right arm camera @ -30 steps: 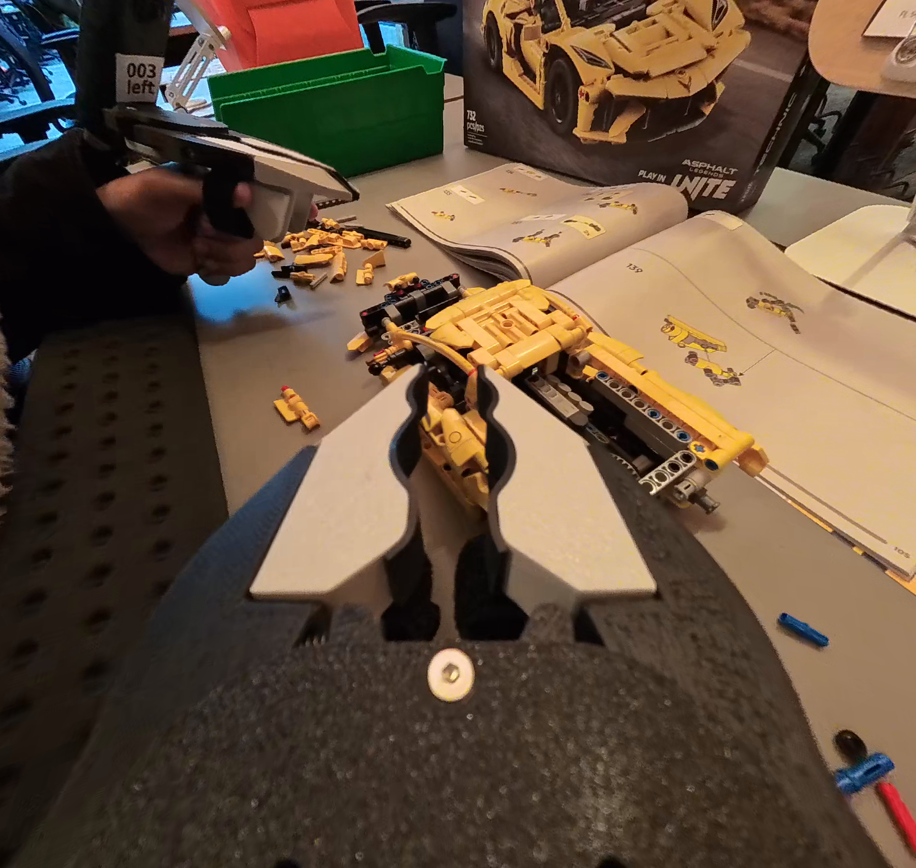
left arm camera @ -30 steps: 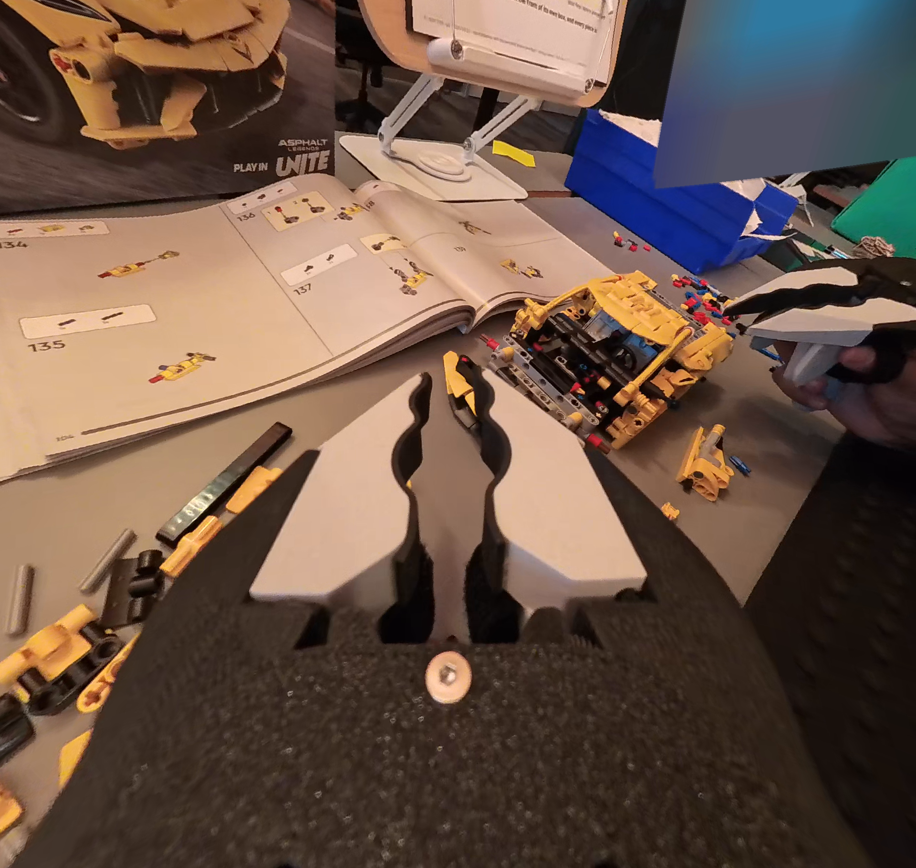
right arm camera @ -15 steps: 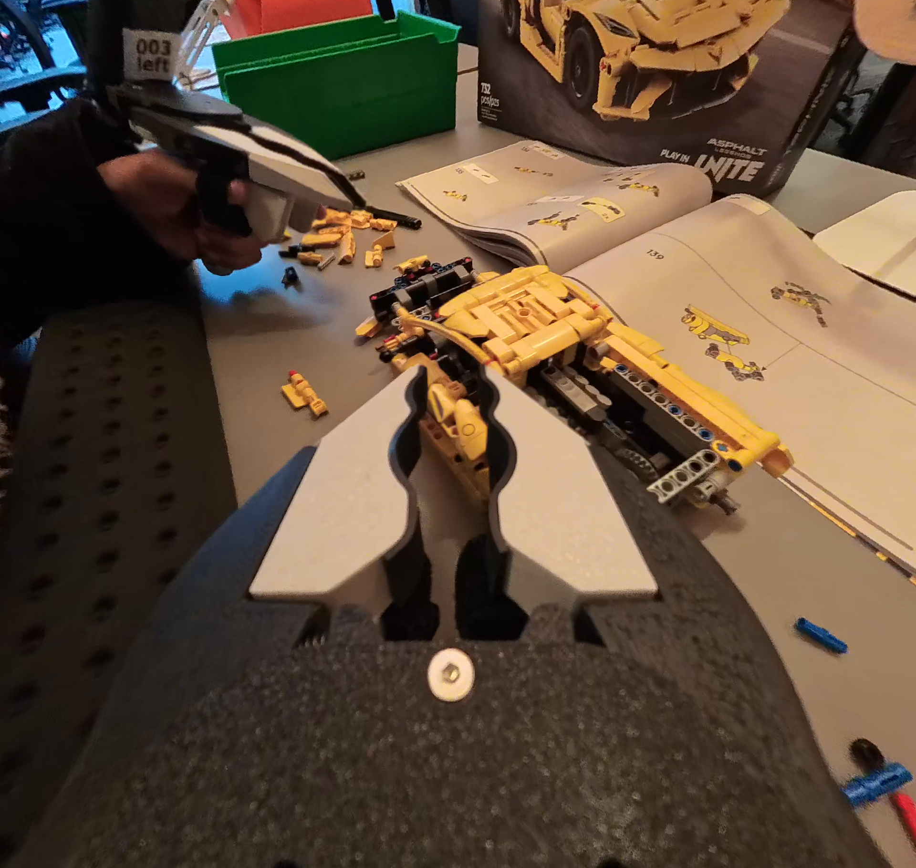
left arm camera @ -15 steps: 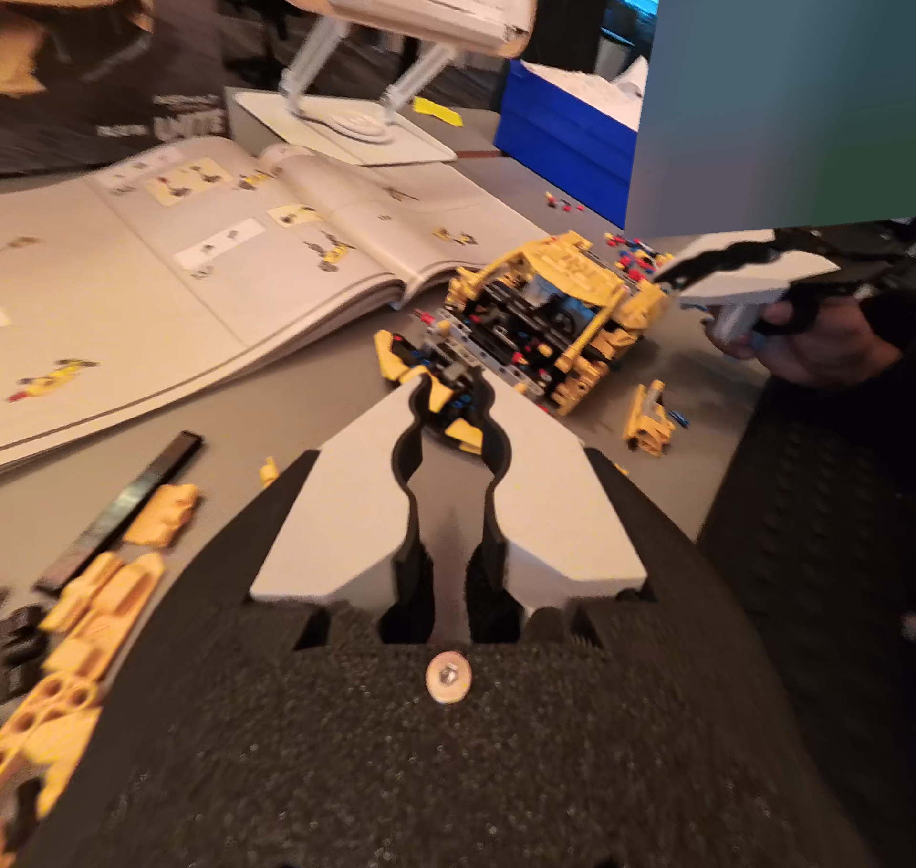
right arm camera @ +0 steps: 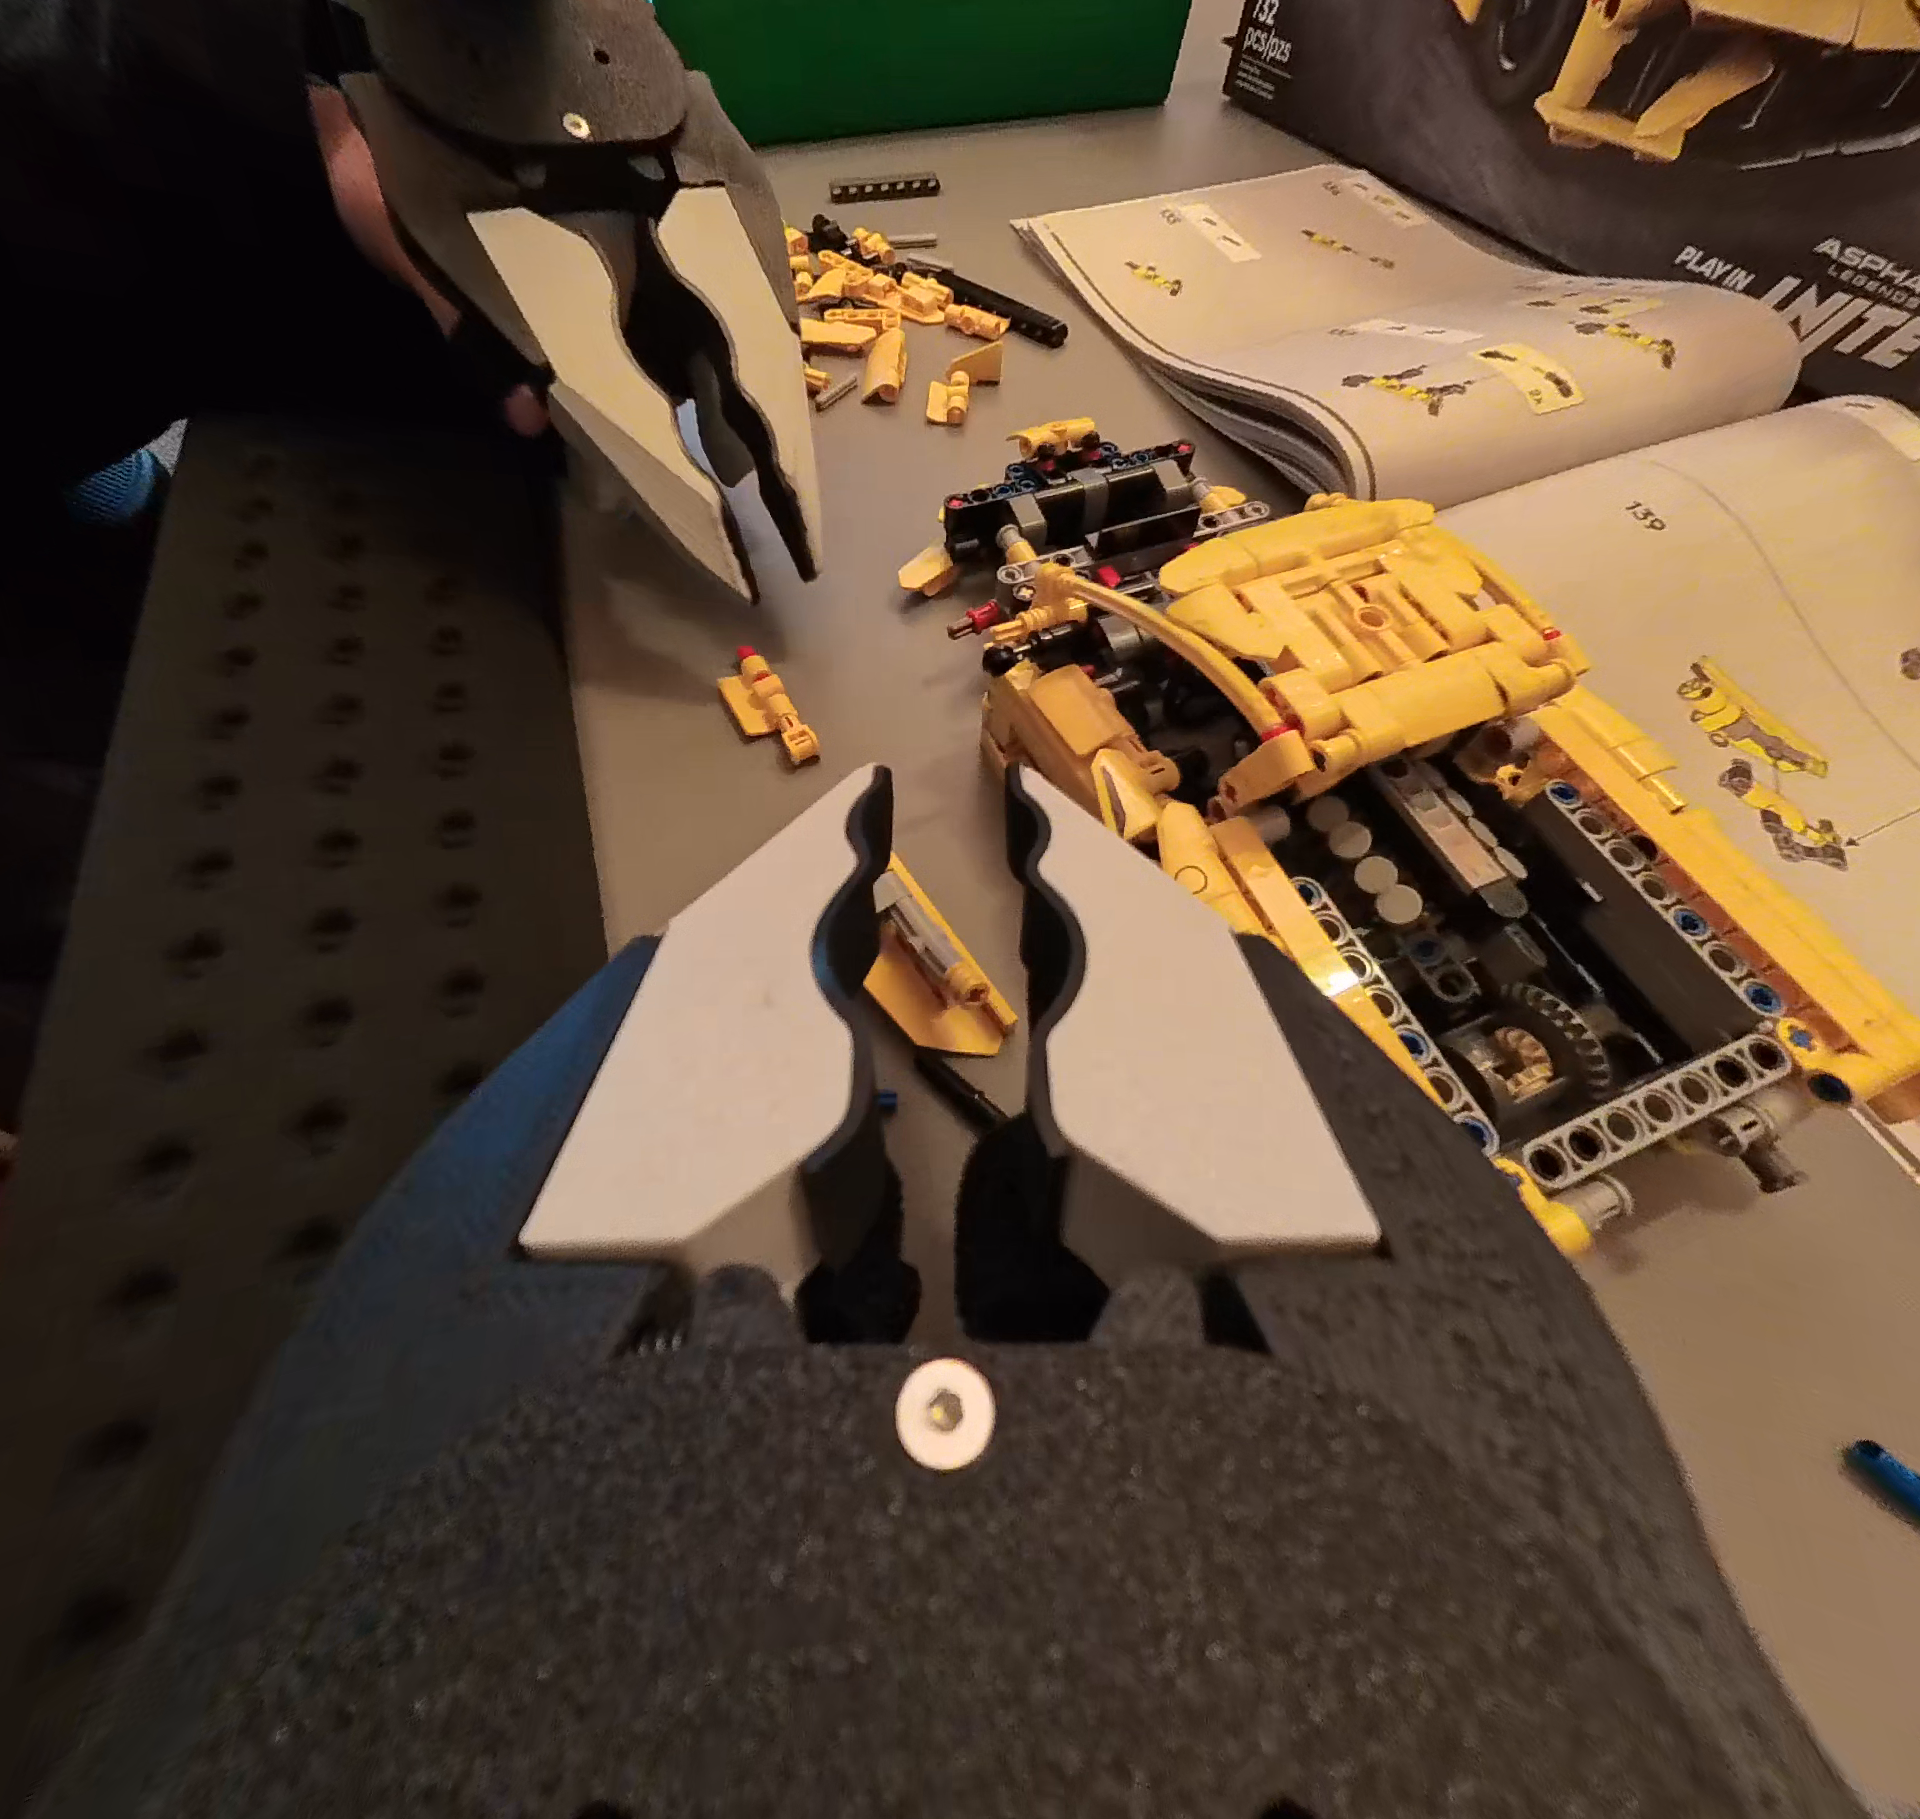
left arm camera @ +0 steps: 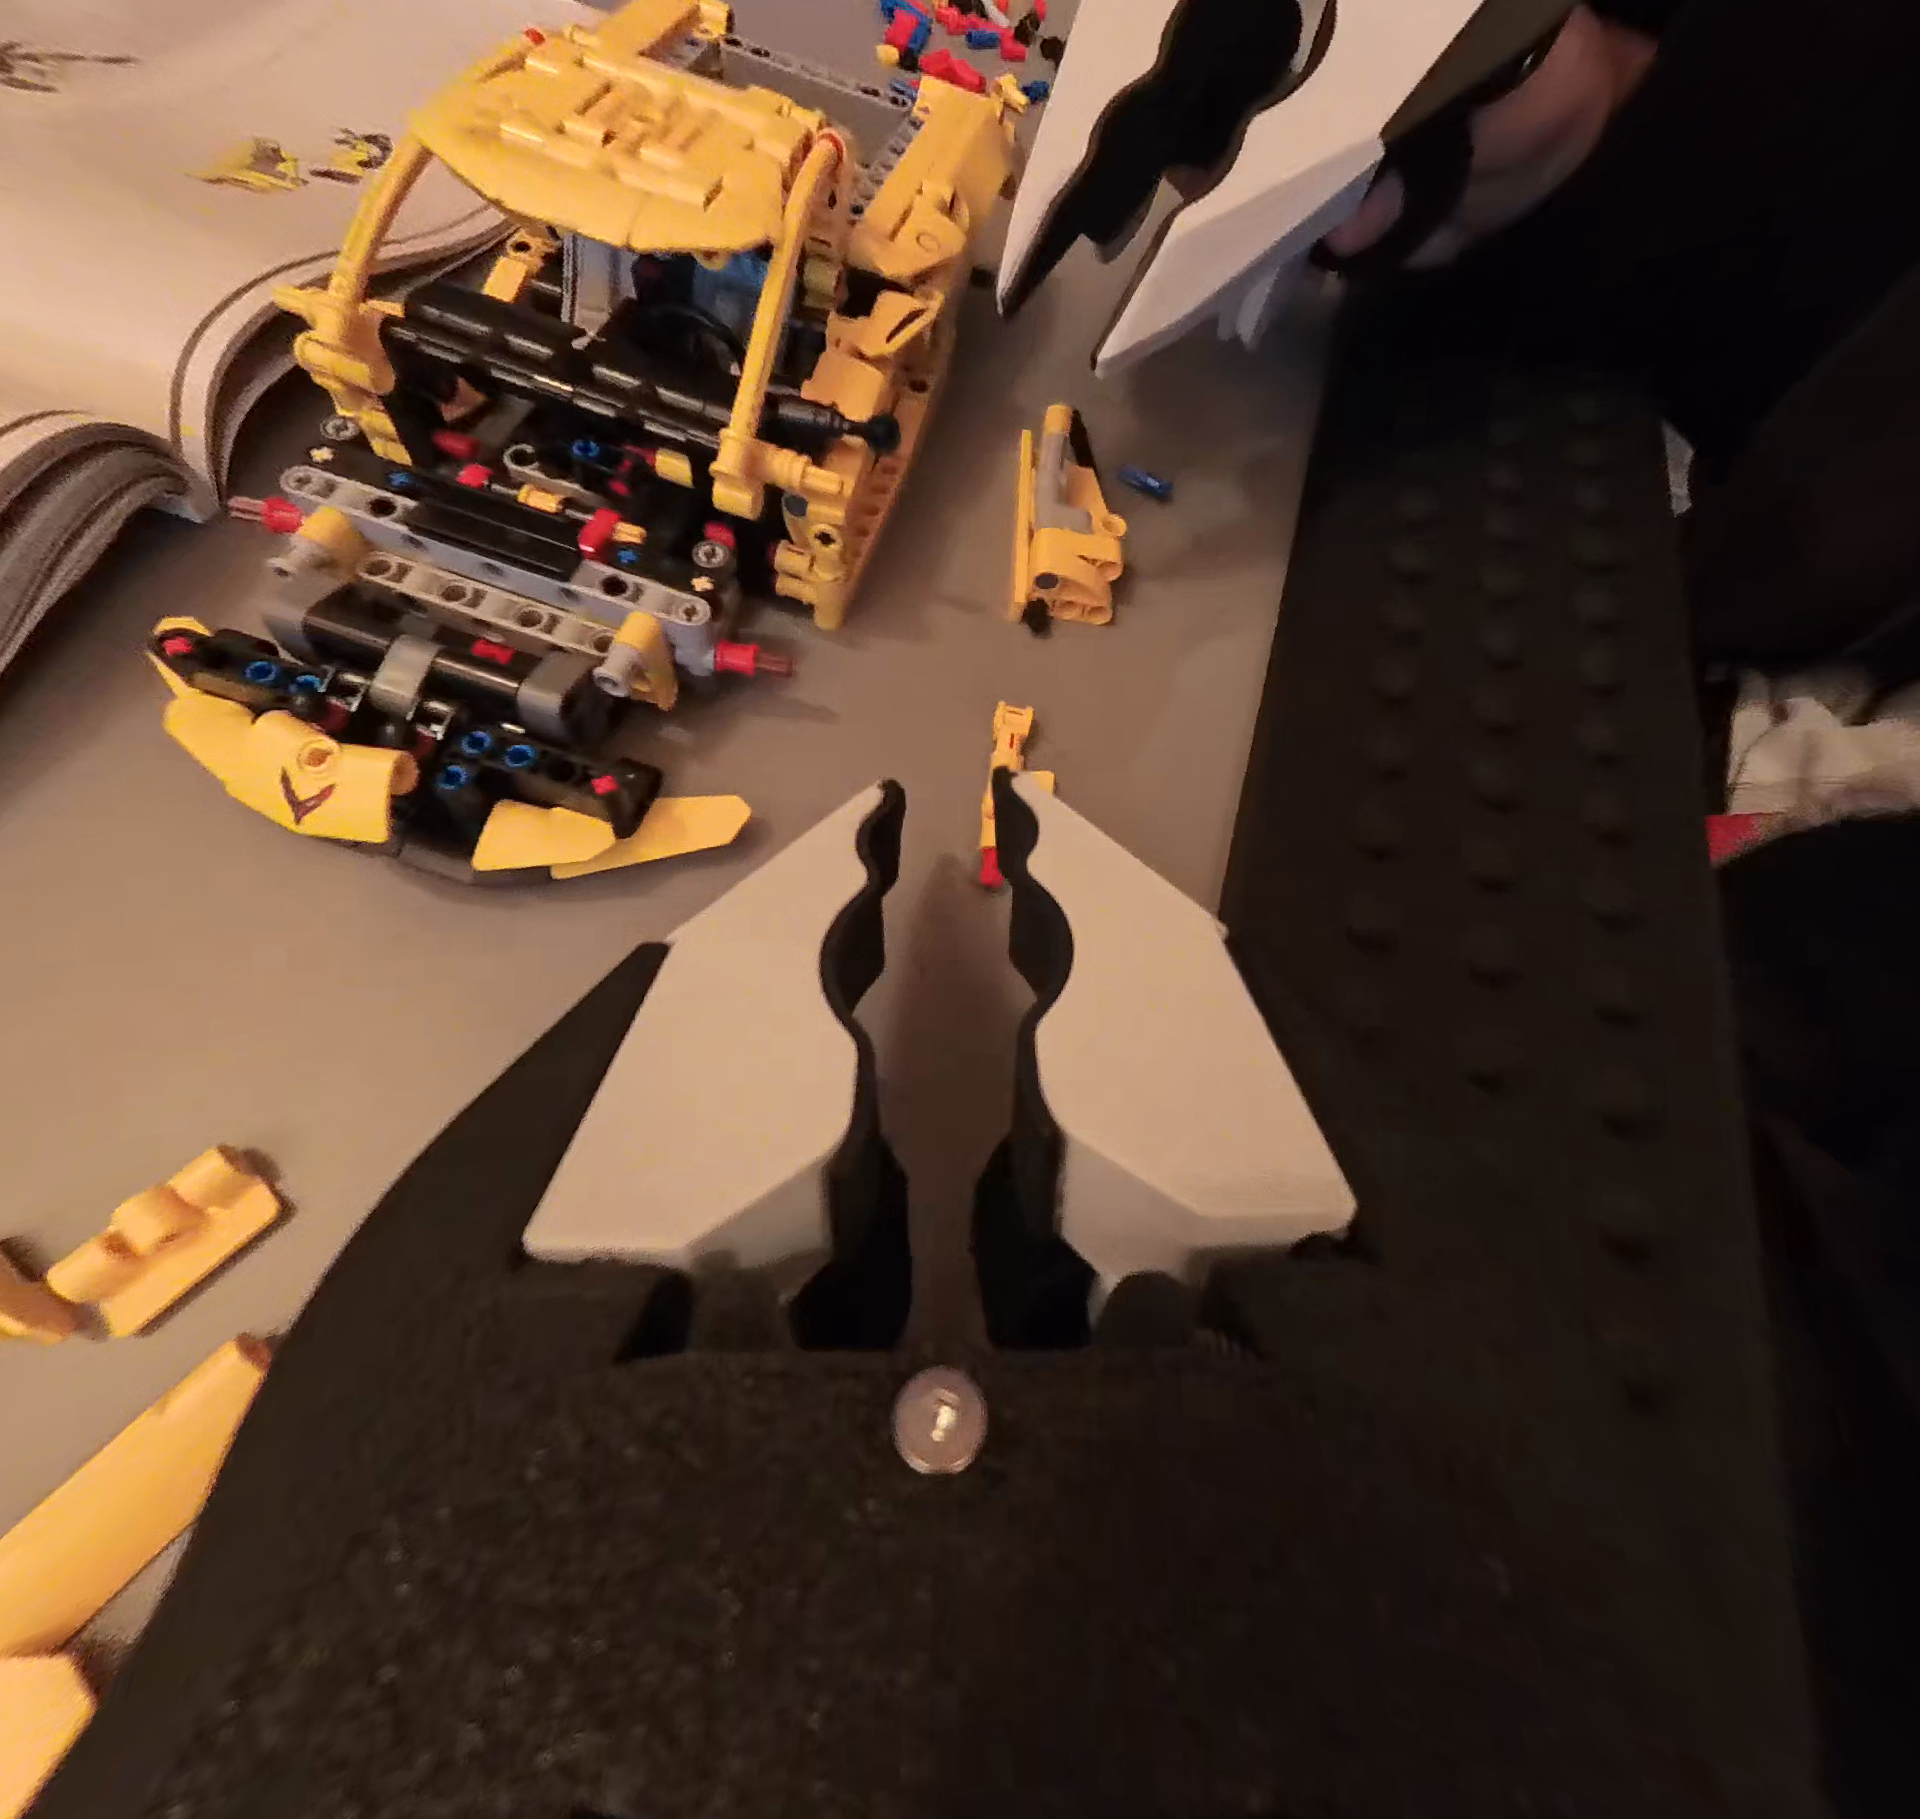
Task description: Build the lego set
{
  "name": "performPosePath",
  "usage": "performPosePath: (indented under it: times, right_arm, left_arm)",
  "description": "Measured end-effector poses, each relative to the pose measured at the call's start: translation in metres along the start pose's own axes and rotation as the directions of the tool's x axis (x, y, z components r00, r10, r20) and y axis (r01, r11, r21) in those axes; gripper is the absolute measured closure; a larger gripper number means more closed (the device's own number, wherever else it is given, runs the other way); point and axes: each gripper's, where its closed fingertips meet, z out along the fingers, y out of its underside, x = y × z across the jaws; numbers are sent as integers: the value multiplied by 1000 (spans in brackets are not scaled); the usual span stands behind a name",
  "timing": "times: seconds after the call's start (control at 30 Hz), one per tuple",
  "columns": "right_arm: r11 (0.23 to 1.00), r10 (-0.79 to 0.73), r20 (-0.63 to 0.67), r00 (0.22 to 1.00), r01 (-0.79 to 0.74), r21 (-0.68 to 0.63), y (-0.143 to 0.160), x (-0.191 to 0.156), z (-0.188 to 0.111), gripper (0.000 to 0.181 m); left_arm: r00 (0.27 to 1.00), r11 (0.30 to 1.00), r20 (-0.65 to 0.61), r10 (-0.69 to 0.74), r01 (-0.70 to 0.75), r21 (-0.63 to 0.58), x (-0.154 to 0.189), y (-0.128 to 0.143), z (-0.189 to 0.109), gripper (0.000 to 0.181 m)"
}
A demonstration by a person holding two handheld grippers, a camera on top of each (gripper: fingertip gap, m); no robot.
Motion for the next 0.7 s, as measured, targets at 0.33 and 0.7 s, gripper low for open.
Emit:
performPosePath:
  times: [0.33, 0.7]
  right_arm:
    - [1000, -8, -2, 1000, 8, -15, 3, -2, 1, 163]
    - [999, -8, 19, 1000, 9, -37, 6, -5, 6, 163]
  left_arm:
    - [997, 991, 4, 77, -76, -112, 7, 14, 11, 164]
    - [992, 979, -13, 126, -126, -161, 13, 20, 18, 173]
